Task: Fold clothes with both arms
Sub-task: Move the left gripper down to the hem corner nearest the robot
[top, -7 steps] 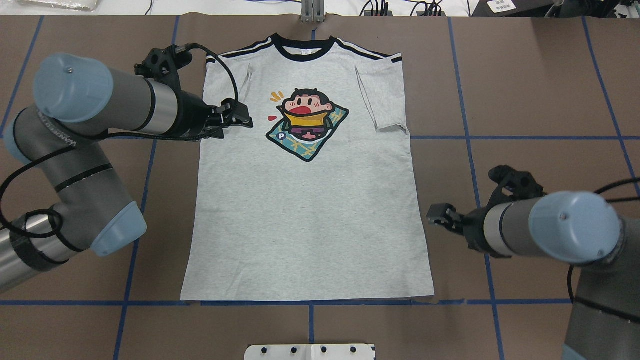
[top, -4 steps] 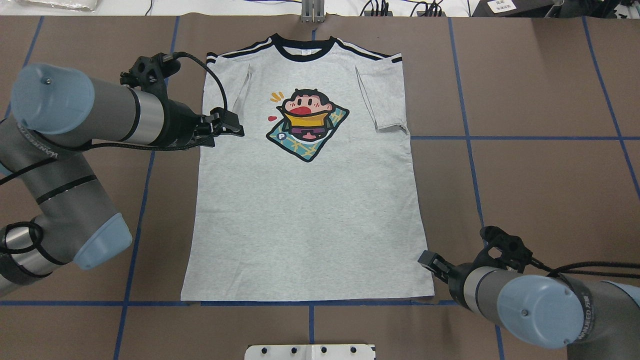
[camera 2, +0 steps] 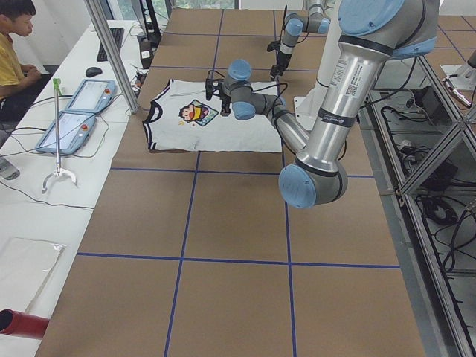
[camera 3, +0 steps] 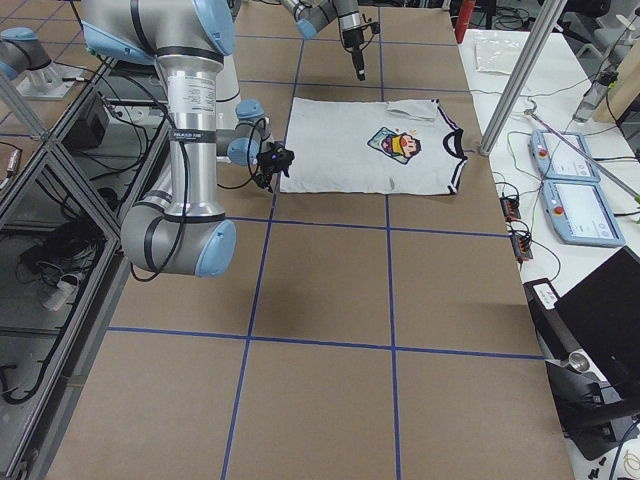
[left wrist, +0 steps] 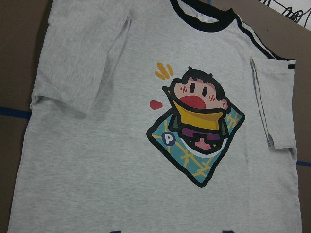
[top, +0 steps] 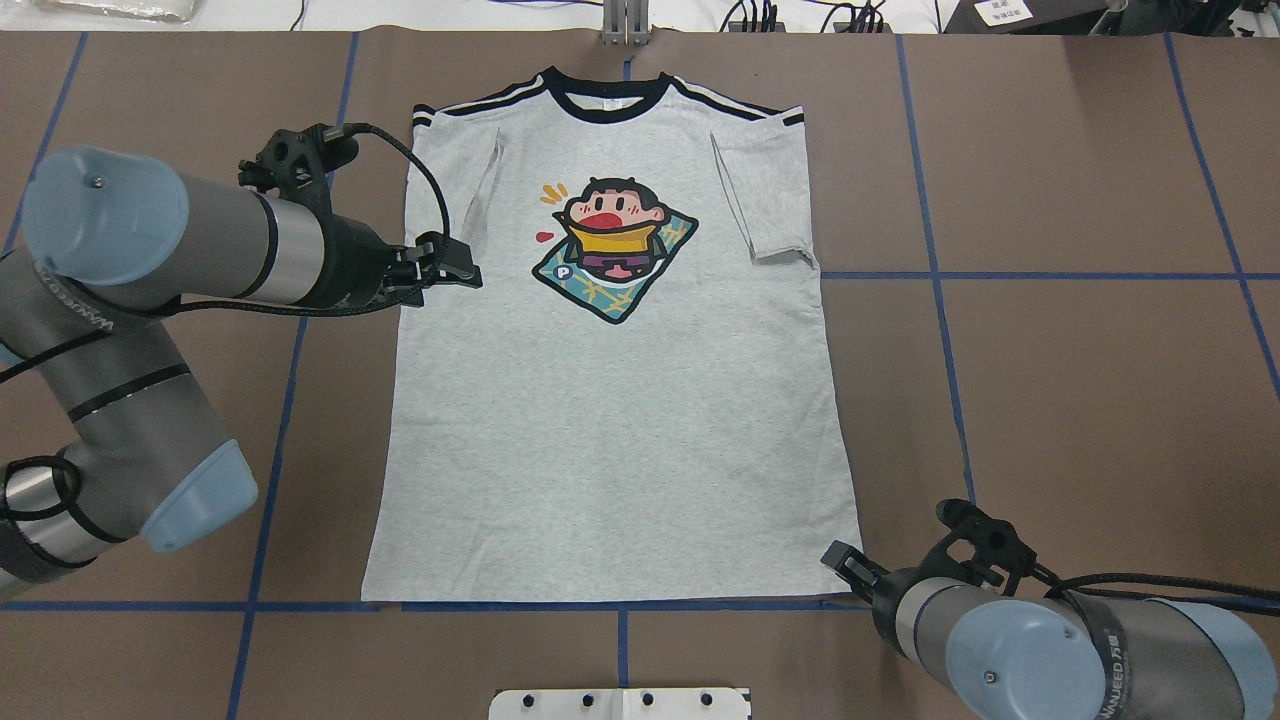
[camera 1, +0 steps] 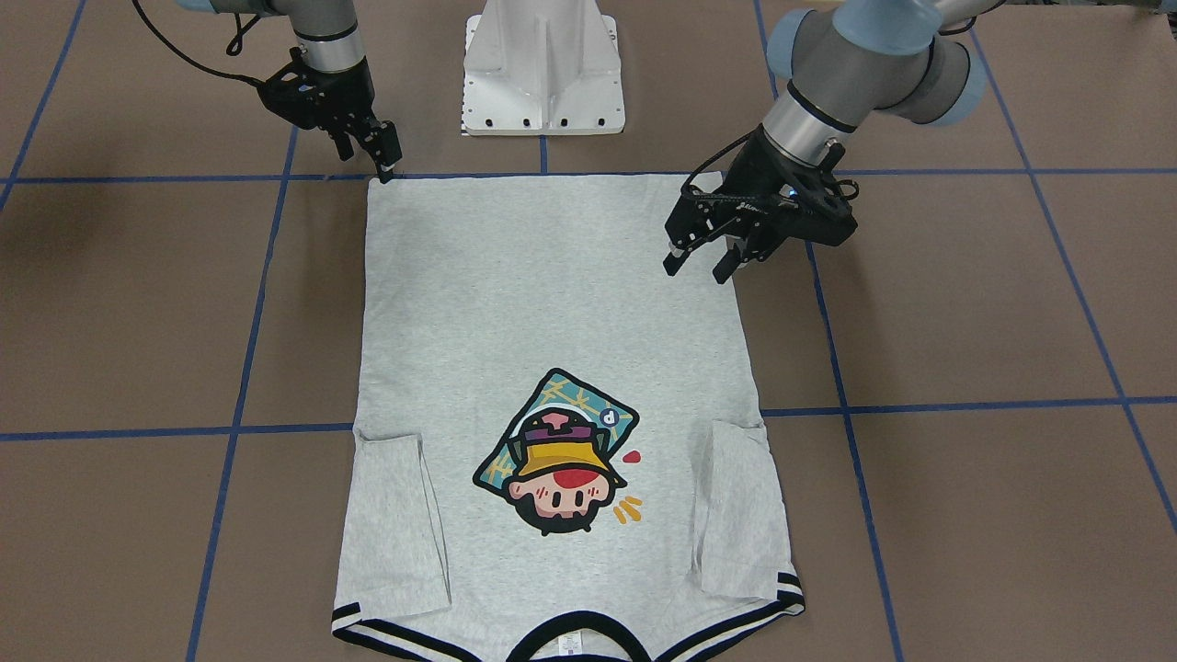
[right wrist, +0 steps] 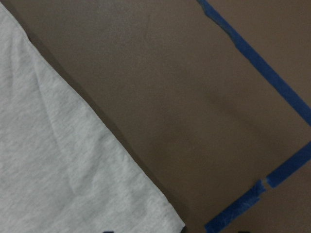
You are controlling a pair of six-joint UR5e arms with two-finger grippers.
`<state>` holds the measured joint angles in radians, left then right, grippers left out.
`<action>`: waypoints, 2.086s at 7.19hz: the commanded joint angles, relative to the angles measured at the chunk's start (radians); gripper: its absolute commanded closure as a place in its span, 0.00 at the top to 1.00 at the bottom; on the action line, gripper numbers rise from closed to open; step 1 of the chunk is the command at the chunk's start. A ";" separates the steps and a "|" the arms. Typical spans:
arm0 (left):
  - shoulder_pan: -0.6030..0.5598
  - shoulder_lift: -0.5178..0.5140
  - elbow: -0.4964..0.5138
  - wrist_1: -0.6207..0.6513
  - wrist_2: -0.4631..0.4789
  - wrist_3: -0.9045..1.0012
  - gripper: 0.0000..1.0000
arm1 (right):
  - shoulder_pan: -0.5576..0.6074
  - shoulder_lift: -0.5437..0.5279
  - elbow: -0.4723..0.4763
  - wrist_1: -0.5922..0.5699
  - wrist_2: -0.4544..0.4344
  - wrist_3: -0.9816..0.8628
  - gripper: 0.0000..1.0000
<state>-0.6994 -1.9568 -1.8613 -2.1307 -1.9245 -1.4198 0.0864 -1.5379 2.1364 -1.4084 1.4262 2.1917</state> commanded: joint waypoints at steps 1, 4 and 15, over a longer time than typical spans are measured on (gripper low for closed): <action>0.000 0.001 -0.006 0.000 0.002 0.001 0.76 | -0.004 0.025 -0.026 -0.001 0.003 -0.001 0.81; 0.000 0.004 -0.009 0.000 0.002 -0.001 0.76 | -0.004 0.030 -0.033 -0.003 0.002 0.000 0.66; 0.064 0.162 -0.171 0.047 -0.100 -0.177 0.71 | 0.004 0.022 0.028 -0.020 0.003 0.002 0.00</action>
<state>-0.6720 -1.8576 -1.9708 -2.1077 -1.9608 -1.4911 0.0890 -1.5122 2.1372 -1.4258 1.4290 2.1932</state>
